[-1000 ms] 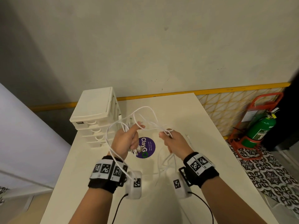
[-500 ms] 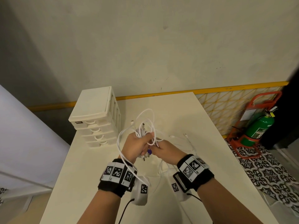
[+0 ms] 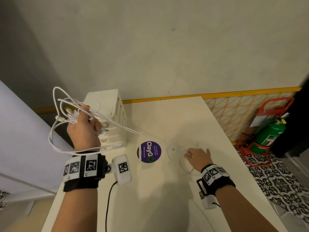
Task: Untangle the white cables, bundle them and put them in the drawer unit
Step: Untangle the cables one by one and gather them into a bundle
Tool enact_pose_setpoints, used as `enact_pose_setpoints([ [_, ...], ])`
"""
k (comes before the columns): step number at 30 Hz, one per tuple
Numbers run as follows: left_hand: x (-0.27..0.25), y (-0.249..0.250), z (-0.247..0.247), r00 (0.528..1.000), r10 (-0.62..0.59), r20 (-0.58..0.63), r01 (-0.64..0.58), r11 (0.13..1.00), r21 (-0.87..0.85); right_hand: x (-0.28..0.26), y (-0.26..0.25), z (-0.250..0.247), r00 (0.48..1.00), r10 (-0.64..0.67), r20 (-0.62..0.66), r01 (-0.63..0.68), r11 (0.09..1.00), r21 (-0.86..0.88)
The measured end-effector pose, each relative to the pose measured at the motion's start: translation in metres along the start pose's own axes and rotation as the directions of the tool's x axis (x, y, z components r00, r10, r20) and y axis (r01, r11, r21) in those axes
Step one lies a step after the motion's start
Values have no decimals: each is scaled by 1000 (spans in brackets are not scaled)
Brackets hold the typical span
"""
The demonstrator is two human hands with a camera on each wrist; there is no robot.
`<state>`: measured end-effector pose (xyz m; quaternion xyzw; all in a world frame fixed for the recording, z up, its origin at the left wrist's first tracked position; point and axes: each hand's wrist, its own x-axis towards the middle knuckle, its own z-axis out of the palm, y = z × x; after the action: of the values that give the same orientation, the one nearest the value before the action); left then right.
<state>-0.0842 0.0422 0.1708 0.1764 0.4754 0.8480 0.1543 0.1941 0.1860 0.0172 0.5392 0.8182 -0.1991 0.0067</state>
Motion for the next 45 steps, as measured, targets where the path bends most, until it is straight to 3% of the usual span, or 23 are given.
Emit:
enact_pose_setpoints([
  [2,-2,-3,-3,999,30,-33,-24,987,159,3,0,-8,998,-8,-57,10,999,38],
  [4,-10,-10,0,1000,29,1,-28,940,340,3,-12,-24,989,-68,-130,93,975,203],
  [7,-26,-27,9,977,-49,207,-100,753,651,-6,-42,-54,952,-207,-226,285,868,407],
  [10,-49,-41,25,851,-200,486,-256,650,716,-19,-74,-76,911,-343,-230,412,786,460],
  [13,-67,-52,39,683,-323,655,-298,696,653,-22,-91,-83,904,-386,-185,424,747,513],
  [15,-69,-57,43,610,-363,705,-336,687,644,-20,-92,-81,889,-423,-177,450,729,516],
  [18,-71,-56,49,587,-430,686,-361,618,698,-17,-84,-74,883,-445,-149,453,725,520],
  [23,-67,-52,45,504,-484,716,-403,602,690,-19,-79,-63,900,-382,-208,429,705,565],
  [25,-64,-55,37,538,-491,686,-417,552,722,-16,-73,-69,923,-329,-201,382,702,601],
  [27,-62,-60,33,608,-477,635,-405,502,765,-15,-69,-76,921,-373,-109,362,720,592],
  [29,-60,-64,32,644,-449,619,-409,481,775,-16,-67,-79,898,-438,-31,368,713,597],
  [31,-50,-68,25,723,-423,546,-357,448,820,-12,-59,-78,900,-432,-59,381,714,587],
  [34,-22,-72,3,824,-415,386,-223,388,894,3,-26,-77,941,-226,-250,320,833,451],
  [36,-3,-78,-17,868,-415,272,-219,171,961,12,-1,-76,945,-19,-328,141,925,352],
  [37,6,-84,-27,889,-406,212,-191,91,977,15,7,-73,950,70,-306,32,948,317],
  [39,9,-89,-33,885,-424,191,-214,-7,977,16,7,-68,965,169,-200,-124,967,221],
  [41,-5,-83,-22,888,-385,252,-271,7,963,11,-8,-64,972,131,-193,-100,982,163],
  [43,-24,-77,-6,904,-288,316,-291,126,948,2,-31,-63,965,-37,-261,102,965,240],
  [45,-40,-76,8,868,-329,373,-291,273,917,-9,-57,-65,948,-222,-228,293,887,356],
])
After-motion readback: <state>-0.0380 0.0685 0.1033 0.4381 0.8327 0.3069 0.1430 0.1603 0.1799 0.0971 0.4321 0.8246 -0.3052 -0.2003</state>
